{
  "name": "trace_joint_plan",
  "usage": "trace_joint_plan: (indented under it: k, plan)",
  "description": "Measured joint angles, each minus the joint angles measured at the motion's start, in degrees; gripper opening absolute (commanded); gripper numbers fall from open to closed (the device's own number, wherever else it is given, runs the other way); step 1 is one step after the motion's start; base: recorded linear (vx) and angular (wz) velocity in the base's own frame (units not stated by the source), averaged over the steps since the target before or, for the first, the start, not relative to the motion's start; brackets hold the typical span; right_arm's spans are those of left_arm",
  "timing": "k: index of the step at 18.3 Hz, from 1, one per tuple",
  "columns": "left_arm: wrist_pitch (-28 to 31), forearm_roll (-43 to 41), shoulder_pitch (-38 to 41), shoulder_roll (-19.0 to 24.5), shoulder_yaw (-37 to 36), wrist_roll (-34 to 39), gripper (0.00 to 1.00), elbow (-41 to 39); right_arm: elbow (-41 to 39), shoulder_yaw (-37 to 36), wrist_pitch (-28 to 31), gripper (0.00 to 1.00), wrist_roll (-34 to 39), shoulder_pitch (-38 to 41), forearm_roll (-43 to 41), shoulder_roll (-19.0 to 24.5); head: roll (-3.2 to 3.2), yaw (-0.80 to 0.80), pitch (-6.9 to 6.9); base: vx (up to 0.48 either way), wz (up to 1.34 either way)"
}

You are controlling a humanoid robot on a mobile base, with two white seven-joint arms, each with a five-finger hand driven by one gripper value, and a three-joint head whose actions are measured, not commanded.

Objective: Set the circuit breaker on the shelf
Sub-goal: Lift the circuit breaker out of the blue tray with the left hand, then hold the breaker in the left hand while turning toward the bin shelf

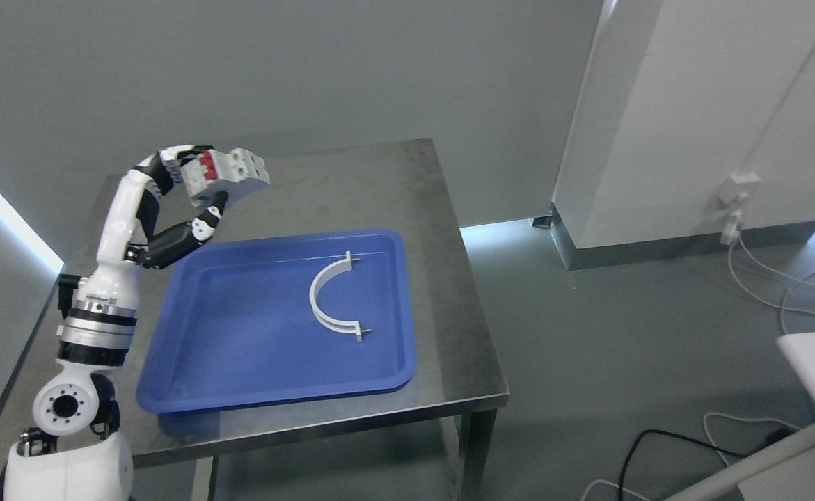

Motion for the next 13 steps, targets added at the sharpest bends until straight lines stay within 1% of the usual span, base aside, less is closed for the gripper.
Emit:
trace_joint_plan:
  k: [1, 3, 9, 13]
  plan:
    - [-0.5, 0.5, 0.7, -0.6, 0.5, 3.8, 0.12, -0.1, 0.0, 0.0, 0.0, 1.0, 0.0, 0.0, 0.0, 0.0, 0.0, 0.0, 0.0, -0.038, -0.44]
    - [-0.8, 1.2, 2.9, -1.6, 0.7, 7.0, 0.1, -0.5, 0.0, 0.0, 0.0, 1.0, 0.0, 0.0, 0.0, 0.0, 0.0, 0.0, 0.0, -0.045, -0.4]
    - [-1.0, 2.3, 8.4, -3.7, 1.8, 7.7, 0.1, -3.0, 0.0, 0.0, 0.0, 1.0, 0.0, 0.0, 0.0, 0.0, 0.0, 0.0, 0.0, -0.064, -0.24]
    - [-0.6, 2.6, 10.1, -3.6, 3.8, 7.2, 0.1, -4.1, 0.0, 0.0, 0.0, 1.0, 0.0, 0.0, 0.0, 0.0, 0.0, 0.0, 0.0, -0.122, -0.21]
